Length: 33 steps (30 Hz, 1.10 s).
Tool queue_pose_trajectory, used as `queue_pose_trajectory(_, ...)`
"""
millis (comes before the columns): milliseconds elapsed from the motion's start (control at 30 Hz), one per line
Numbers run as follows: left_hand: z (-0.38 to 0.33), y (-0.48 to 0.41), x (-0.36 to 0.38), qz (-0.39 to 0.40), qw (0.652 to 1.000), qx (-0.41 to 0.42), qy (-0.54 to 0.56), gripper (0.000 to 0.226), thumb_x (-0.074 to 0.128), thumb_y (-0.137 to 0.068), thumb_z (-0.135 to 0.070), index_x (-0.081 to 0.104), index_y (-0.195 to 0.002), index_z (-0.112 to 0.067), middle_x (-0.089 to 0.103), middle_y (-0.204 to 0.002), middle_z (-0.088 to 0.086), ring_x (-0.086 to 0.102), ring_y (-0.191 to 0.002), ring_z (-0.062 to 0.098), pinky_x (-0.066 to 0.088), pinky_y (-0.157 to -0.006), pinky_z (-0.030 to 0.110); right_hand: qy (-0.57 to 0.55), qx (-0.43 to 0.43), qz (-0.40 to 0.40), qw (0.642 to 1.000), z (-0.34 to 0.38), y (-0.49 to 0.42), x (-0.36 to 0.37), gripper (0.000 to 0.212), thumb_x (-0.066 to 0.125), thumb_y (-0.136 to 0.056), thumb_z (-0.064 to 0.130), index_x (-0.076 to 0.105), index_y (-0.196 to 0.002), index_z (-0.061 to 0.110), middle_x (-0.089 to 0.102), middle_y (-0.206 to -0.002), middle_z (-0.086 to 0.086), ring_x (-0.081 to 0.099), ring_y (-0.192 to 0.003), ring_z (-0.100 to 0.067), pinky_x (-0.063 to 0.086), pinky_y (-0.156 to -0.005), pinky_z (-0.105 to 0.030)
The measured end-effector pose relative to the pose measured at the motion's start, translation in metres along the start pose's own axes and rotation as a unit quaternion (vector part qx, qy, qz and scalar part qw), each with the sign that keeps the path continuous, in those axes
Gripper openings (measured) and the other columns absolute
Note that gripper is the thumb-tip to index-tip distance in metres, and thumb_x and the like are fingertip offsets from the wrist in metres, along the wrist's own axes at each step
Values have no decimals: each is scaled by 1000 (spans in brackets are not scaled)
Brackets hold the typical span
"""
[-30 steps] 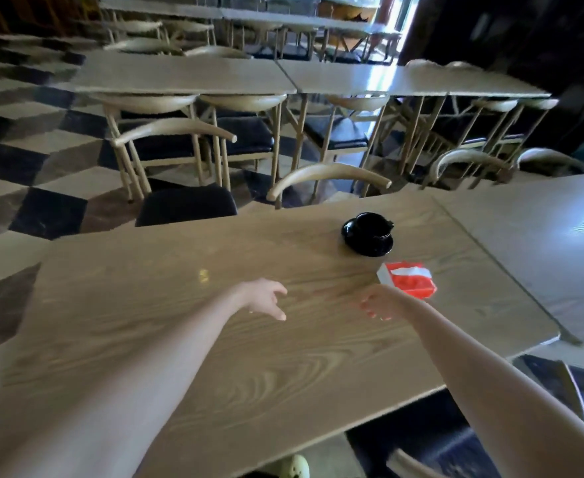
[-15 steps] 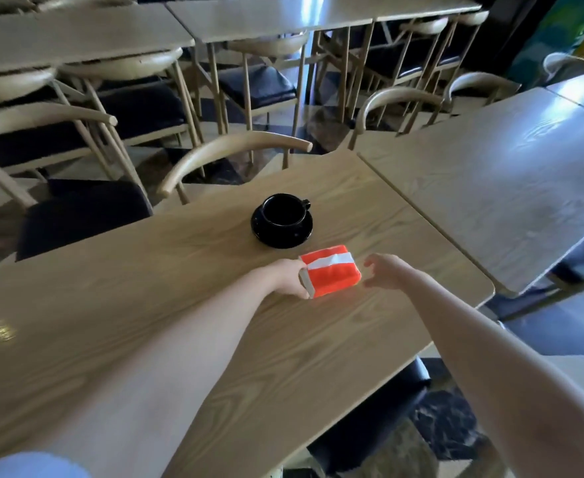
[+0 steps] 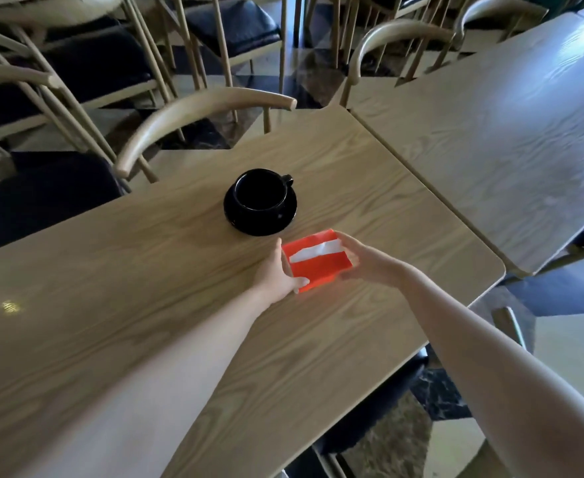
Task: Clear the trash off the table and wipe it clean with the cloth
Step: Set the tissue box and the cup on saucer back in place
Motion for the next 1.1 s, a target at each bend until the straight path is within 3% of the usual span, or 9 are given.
queue_pose_trajectory(100,9,2,5,-16,998,-1,65,105,74,-76,-11,1,-150,-25,34,-150,2,41,-121,7,29,-96,21,-74,-23,-38,996,-5,3,10,98,73,-69,6,20,-147,31,38,-149,-5,37,-136,-18,32,-113,-43)
queue_pose_trajectory(167,12,4,4,-21,994,-3,104,107,75,-74,-6,3,-150,-27,32,-152,1,37,-132,11,28,-95,19,-121,-22,-57,991,-5,7,15,93,69,-70,-4,26,-146,28,42,-146,-6,42,-133,-19,40,-107,-37)
queue_pose_trajectory(300,17,16,-8,-23,987,16,160,101,72,-74,1,11,-149,-25,34,-149,-2,35,-130,8,34,-90,15,-166,-32,-99,981,1,11,27,86,70,-71,-5,38,-138,39,50,-139,-4,53,-124,-18,44,-104,-40)
queue_pose_trajectory(367,25,23,-18,-13,973,26,227,97,69,-75,6,13,-149,-21,36,-145,-4,38,-123,5,44,-76,7,-187,-54,-99,976,14,13,34,81,71,-73,-4,41,-137,35,53,-136,-2,58,-116,-10,48,-96,-26)
queue_pose_trajectory(433,37,34,-34,-24,962,33,270,93,70,-75,6,18,-148,-19,36,-145,-5,41,-123,6,47,-80,10,-206,-73,-94,971,35,15,43,73,67,-75,-7,46,-133,33,61,-124,6,63,-100,4,49,-82,-12)
queue_pose_trajectory(733,103,103,-138,-127,877,77,457,72,61,-76,13,41,-137,-19,59,-126,-6,55,-117,7,43,-102,27,-217,-164,7,962,159,-7,132,74,70,-69,10,45,-136,29,66,-120,-8,62,-111,-22,47,-97,-39)
queue_pose_trajectory(933,175,165,-224,-244,860,89,438,62,67,-70,6,54,-120,-29,68,-113,-12,61,-108,1,50,-85,16,-213,-190,116,951,247,-29,230,63,68,-73,3,51,-125,34,67,-116,-6,63,-107,-19,51,-92,-32)
queue_pose_trajectory(1000,202,188,-251,-276,857,81,427,57,67,-75,6,55,-118,-31,68,-113,-11,61,-110,4,50,-89,20,-206,-197,143,948,277,-35,268,60,68,-73,0,53,-118,38,67,-116,-7,63,-106,-20,51,-89,-31)
queue_pose_trajectory(1100,244,220,-294,-327,842,61,425,57,71,-73,-5,55,-124,-24,65,-120,-2,58,-116,14,45,-99,30,-187,-206,176,944,324,-46,328,66,69,-66,9,50,-128,23,64,-119,-9,62,-105,-21,52,-83,-27)
Point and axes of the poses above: each hand's wrist, its own y-axis away from the middle knuckle, its own x-axis out of the palm, z = x × y, the point moved 2 cm from there along -y, towards the middle knuckle
